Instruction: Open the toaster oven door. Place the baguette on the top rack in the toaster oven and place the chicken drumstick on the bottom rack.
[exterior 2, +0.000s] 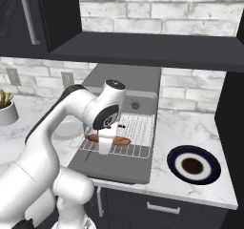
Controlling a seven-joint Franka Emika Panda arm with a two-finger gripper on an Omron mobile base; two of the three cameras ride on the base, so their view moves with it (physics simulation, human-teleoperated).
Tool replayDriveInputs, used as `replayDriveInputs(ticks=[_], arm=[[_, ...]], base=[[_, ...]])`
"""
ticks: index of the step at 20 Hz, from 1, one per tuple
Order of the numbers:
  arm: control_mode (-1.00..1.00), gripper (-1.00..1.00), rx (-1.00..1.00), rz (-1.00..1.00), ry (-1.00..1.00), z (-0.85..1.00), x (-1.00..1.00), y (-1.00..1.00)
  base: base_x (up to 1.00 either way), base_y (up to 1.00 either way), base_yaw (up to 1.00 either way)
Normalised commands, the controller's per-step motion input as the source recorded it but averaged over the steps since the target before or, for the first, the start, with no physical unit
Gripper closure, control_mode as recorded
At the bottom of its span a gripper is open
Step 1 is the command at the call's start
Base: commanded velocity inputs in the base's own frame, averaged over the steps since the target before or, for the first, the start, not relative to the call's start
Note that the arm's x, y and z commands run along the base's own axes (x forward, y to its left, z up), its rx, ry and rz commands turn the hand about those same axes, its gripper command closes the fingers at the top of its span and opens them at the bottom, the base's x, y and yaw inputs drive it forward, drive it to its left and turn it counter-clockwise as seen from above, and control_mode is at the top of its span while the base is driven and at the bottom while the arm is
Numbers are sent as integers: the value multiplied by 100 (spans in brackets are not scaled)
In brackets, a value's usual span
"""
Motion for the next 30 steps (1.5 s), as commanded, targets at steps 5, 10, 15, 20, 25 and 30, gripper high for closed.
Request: replayDriveInputs(ticks=[5,10,15,20,25,30], arm=[[-100,-100,-3,31,1,-11,-79,40],[-100,-100,-14,32,5,-36,14,54],[-100,-100,-9,20,9,-35,74,2],[-100,-100,-6,30,7,-48,39,-17],[-100,-100,0,32,3,-44,20,-34],[-100,-100,0,29,-1,-36,24,-27]], base=[[0,0,0],[0,0,0],[0,0,0],[0,0,0],[0,0,0],[0,0,0]])
